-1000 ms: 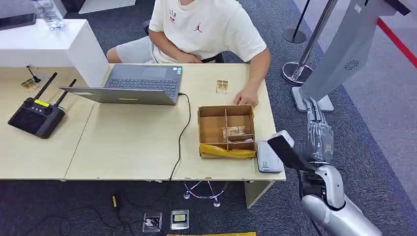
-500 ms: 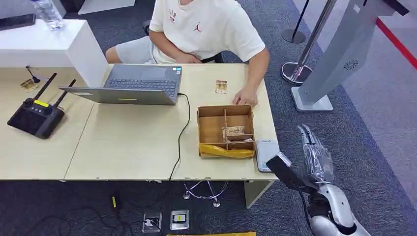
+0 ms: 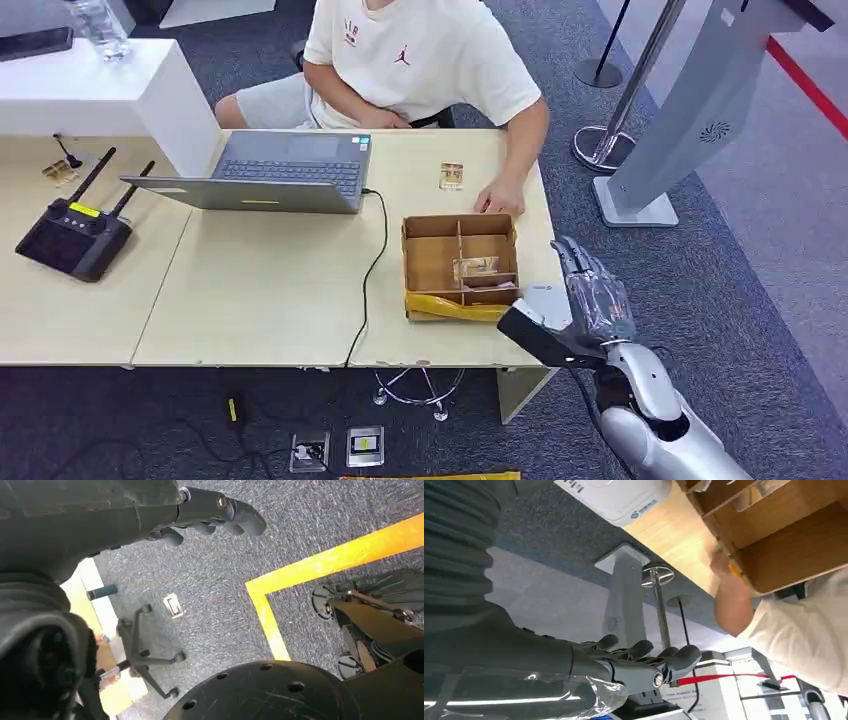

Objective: Pass the card to the sensor for recognition and then transmit it.

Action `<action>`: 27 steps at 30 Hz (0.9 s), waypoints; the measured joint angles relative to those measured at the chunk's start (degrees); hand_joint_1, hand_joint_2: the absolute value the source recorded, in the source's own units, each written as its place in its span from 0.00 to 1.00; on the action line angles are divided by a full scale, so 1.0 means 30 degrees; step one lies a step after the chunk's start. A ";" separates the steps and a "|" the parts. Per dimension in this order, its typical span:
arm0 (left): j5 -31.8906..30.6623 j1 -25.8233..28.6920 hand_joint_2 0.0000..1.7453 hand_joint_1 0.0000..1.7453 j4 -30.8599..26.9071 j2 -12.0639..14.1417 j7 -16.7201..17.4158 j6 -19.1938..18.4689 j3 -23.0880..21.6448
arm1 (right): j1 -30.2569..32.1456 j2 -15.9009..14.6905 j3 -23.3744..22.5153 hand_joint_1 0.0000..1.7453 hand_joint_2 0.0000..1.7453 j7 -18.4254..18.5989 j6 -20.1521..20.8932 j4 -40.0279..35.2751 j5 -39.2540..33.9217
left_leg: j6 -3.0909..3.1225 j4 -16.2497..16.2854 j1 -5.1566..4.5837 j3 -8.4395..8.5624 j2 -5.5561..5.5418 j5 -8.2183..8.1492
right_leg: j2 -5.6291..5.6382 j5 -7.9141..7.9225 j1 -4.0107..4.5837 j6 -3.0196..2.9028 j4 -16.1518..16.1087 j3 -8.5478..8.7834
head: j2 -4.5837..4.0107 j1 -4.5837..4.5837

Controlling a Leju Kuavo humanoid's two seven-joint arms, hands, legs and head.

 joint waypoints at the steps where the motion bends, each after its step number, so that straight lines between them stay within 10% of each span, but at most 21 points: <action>1: 0.0000 0.0005 0.00 0.00 0.0000 0.0000 0.0007 0.0000 0.0000 | -0.0096 0.0044 0.0095 0.00 1.00 0.0000 0.0007 0.0095 0.0007 | 0.0000 0.0000 0.0000 -0.0005 -0.0001 0.0000 | -0.0004 0.0000 -0.0001 0.0000 0.0000 0.0001 | 0.0000 0.0000; 27: -0.0080 -0.0151 0.00 0.00 0.0000 -0.0036 0.0066 0.0000 -0.0007 | -0.4234 0.1581 0.3053 0.00 1.00 -0.0940 0.0750 0.3366 -0.0925 | 0.0000 0.0000 0.0001 -0.0005 0.0004 0.0001 | -0.0003 0.0000 0.0000 0.0000 0.0003 -0.0002 | 0.0000 0.0000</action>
